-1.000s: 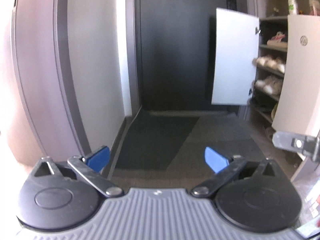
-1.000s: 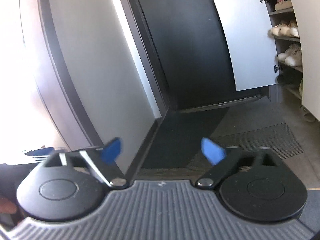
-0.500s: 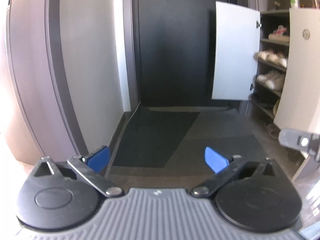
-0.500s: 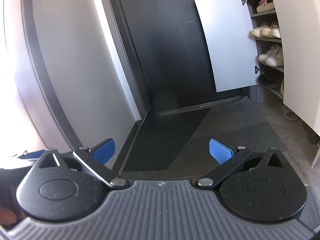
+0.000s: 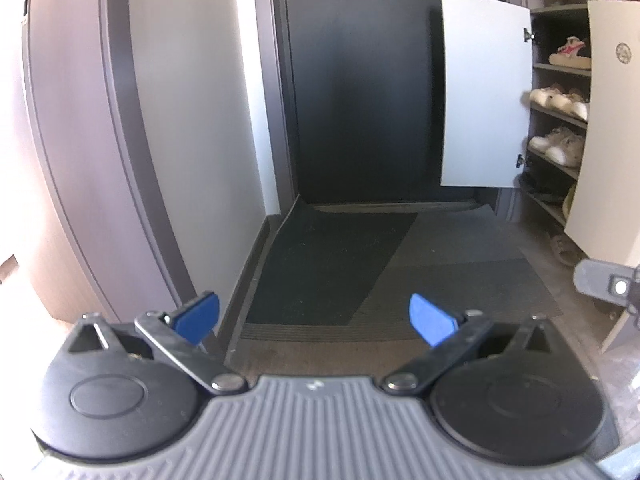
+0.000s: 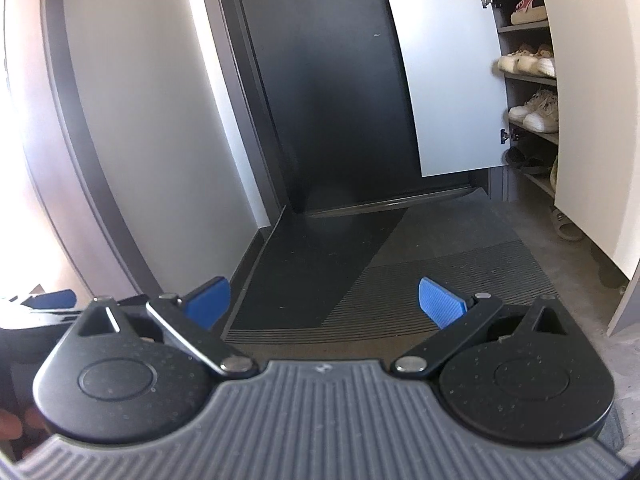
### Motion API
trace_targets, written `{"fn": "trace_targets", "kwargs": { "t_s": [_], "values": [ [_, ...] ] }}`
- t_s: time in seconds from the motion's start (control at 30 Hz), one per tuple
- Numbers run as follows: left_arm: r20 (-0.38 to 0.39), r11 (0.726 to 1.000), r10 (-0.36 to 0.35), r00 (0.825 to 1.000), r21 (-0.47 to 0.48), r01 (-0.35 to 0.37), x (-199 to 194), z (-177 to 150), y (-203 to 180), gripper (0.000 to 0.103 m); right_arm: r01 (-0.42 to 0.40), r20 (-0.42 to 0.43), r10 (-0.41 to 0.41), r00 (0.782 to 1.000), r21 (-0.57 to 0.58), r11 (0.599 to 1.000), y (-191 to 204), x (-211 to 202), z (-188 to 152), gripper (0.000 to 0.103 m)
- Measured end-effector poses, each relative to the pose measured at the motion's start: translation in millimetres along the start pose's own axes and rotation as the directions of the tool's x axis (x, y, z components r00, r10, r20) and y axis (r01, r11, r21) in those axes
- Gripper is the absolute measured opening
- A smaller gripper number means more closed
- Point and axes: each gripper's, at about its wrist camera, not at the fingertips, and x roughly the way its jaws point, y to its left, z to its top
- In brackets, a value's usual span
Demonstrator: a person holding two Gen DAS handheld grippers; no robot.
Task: Organize scattered shoes
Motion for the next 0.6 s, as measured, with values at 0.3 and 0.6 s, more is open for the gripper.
{"fn": "trace_targets", "kwargs": {
  "t_s": [0.3, 0.6],
  "values": [
    [0.007, 1.0, -0.002, 1.0, 0.008, 0.002, -6, -4, 5, 0.103, 0.036, -0.012, -0.036, 0.999, -0.049, 0.998, 13, 3, -4, 0.103],
    [0.021, 1.0, -0.007, 1.0, -0.011, 0.007, -9, -5, 13, 0.103, 0.05, -0.005, -0.05, 0.999, -0.065, 0.997, 13, 0, -3, 0.103]
  ]
}}
